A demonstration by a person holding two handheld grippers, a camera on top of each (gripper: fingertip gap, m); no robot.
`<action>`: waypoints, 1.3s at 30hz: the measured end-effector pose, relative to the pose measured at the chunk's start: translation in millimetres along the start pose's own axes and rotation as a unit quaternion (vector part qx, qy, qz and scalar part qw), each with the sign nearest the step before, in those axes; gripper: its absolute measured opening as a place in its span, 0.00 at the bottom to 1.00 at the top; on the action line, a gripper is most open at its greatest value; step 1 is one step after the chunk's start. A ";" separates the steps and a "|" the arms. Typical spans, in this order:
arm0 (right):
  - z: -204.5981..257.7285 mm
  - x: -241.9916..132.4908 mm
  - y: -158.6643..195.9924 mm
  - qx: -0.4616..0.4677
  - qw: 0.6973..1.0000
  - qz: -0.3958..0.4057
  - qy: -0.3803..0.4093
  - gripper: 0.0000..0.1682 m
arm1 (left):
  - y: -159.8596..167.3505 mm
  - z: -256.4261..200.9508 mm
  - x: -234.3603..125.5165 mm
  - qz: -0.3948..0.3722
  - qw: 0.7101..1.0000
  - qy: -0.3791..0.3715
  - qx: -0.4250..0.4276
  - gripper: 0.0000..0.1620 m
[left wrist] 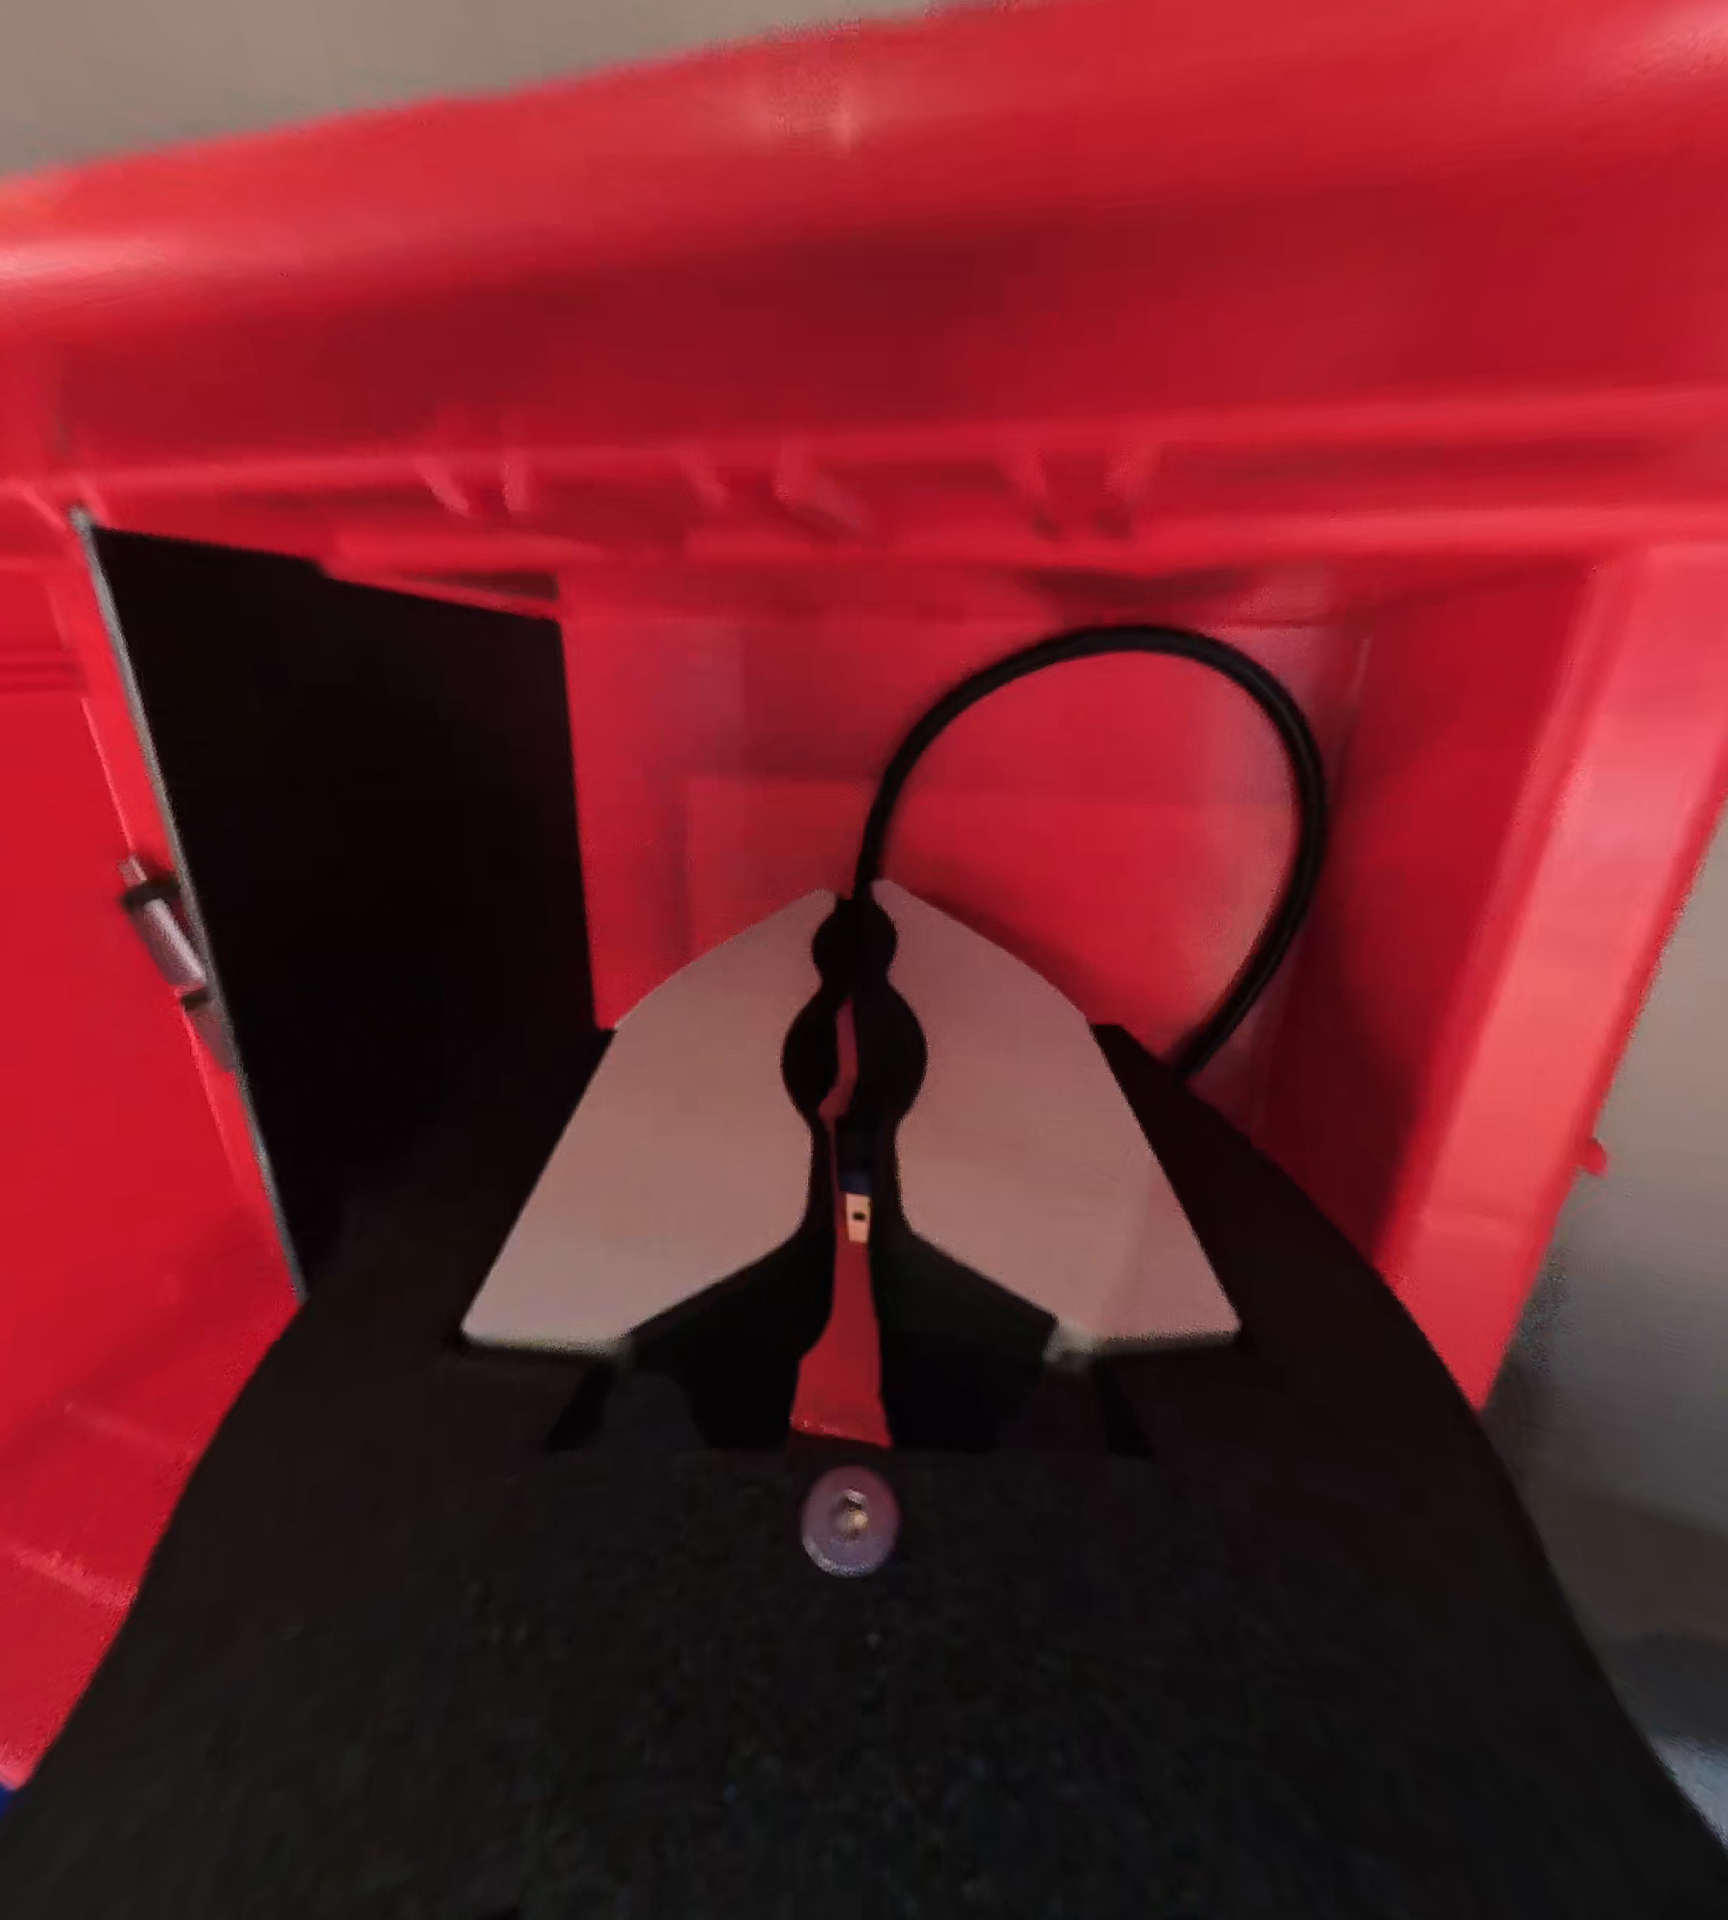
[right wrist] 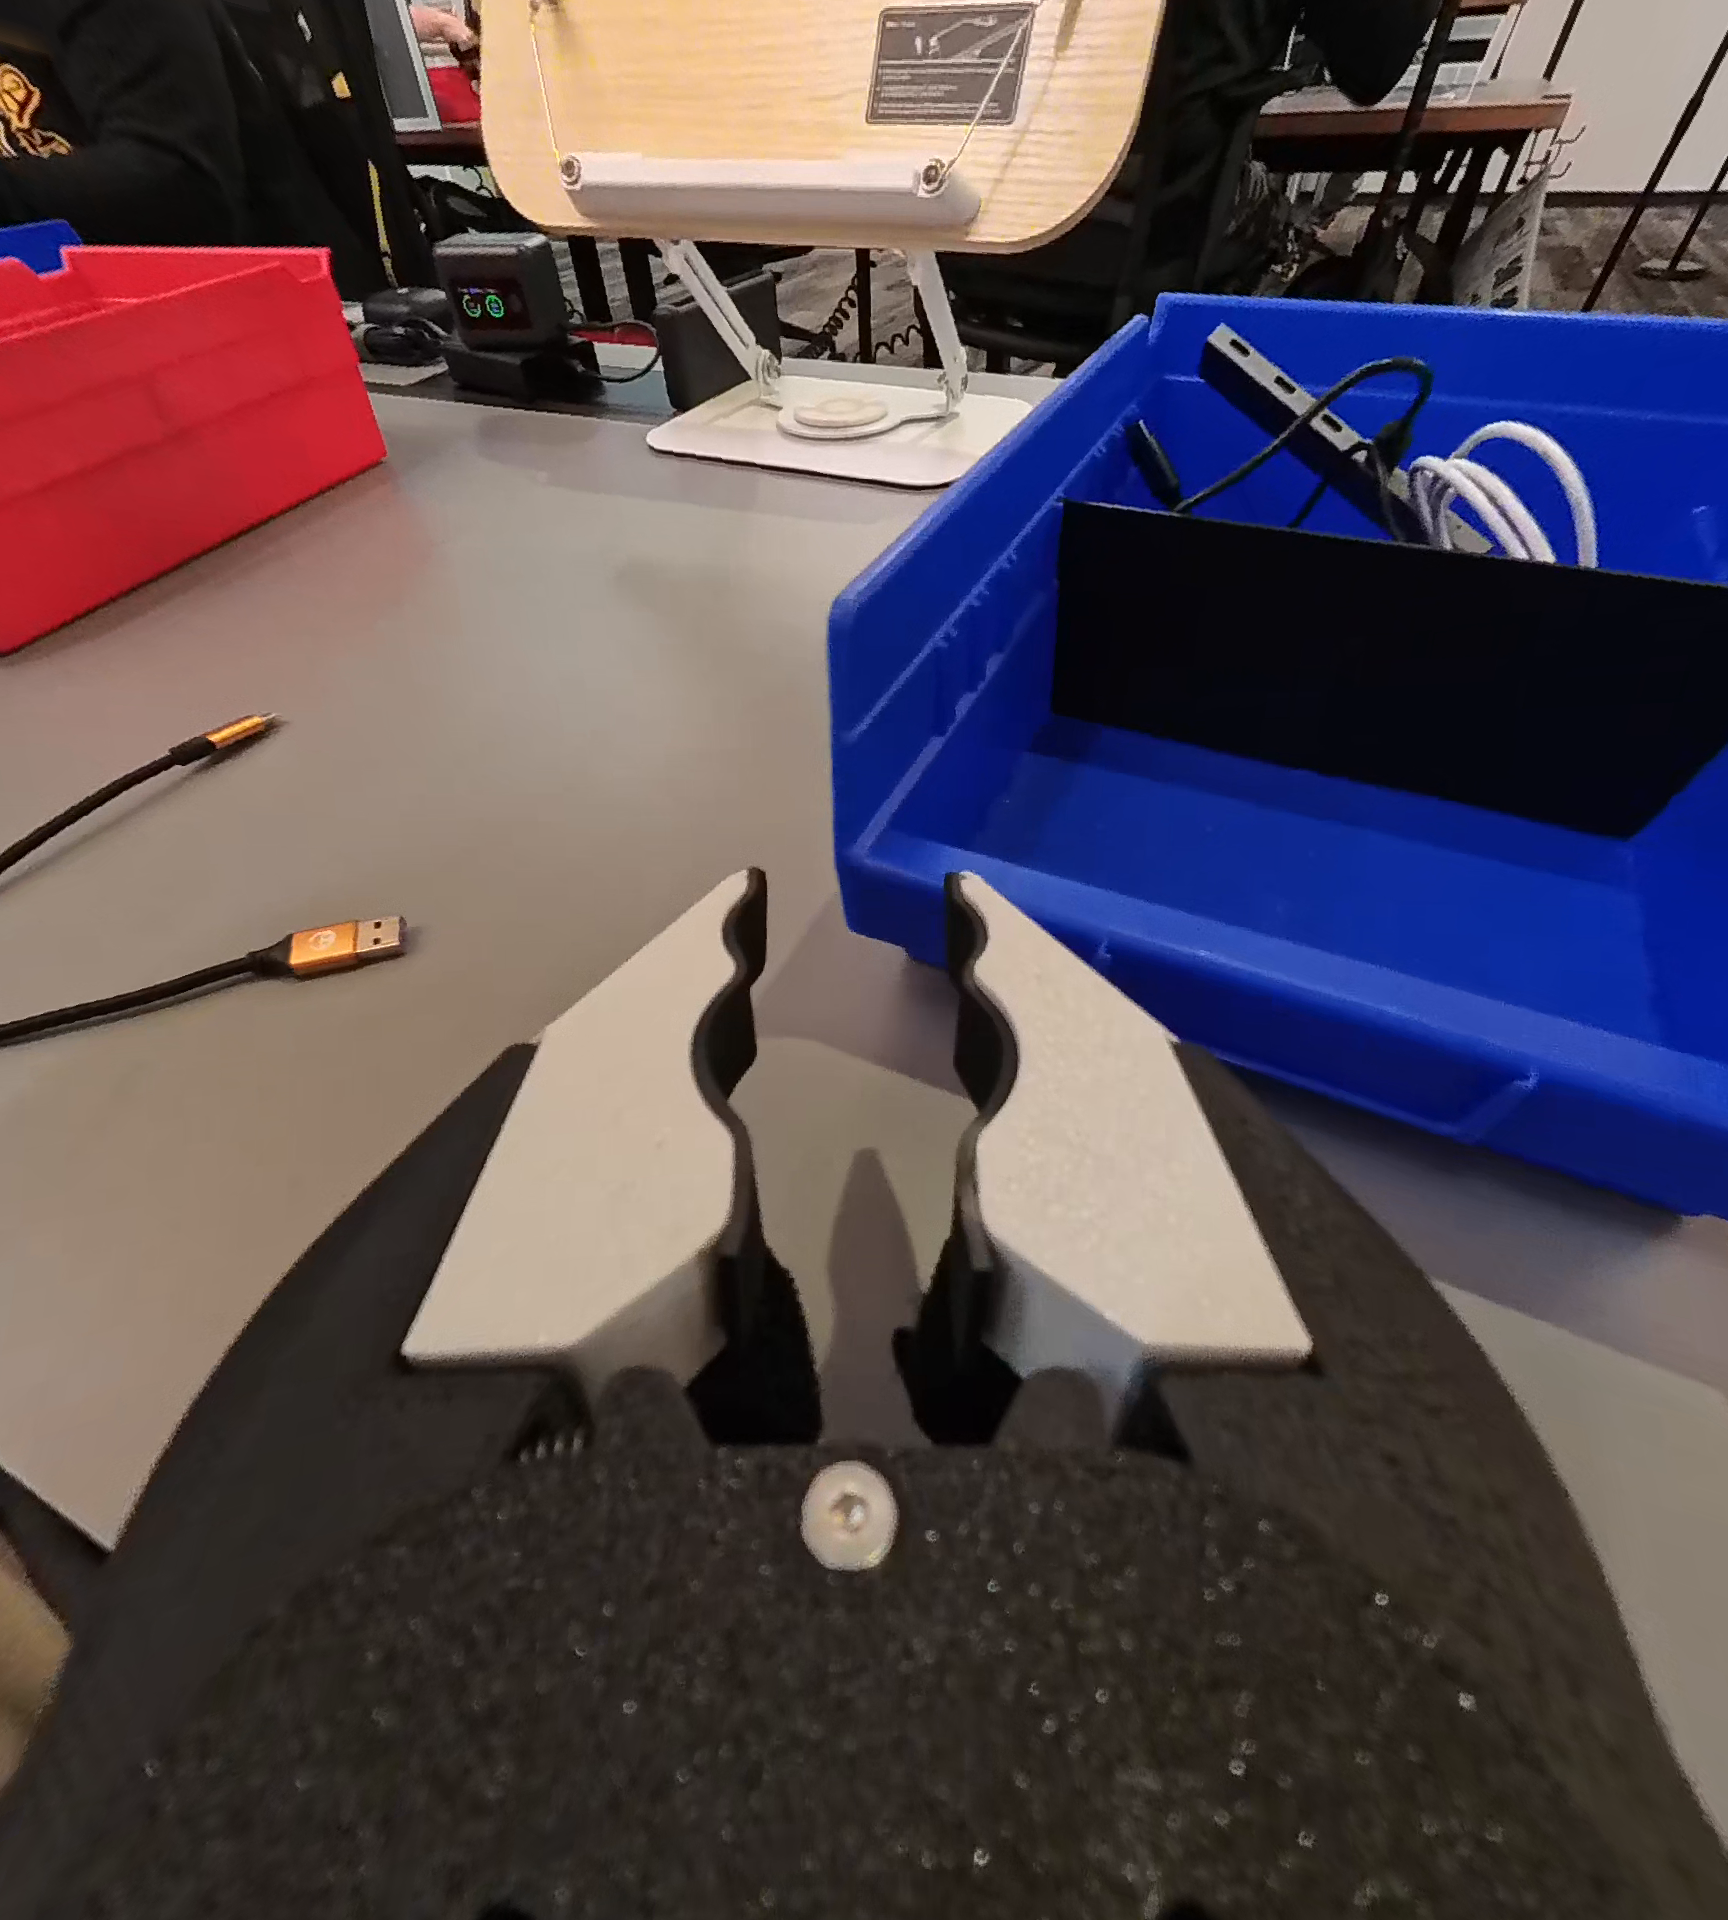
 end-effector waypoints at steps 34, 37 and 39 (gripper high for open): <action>7.0 -3.6 -0.1 -0.006 1.000 0.002 -0.016 0.19 | 29.1 26.2 -1.7 0.162 0.981 0.063 -0.088 0.16; 5.8 -4.1 1.1 -0.002 1.000 0.004 -0.017 0.19 | 28.5 21.1 -2.2 0.169 0.982 0.060 -0.060 0.10; 6.0 -4.2 1.3 -0.002 1.000 0.005 -0.018 0.19 | 29.8 17.1 -3.9 0.181 0.982 0.045 -0.032 0.10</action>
Point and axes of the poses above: each gripper's, where its closed fingertips meet, x out along the fingers, y out of its underside, z = x × y across the jaws, the point moved 9 cm from there along -x, back along the fingers
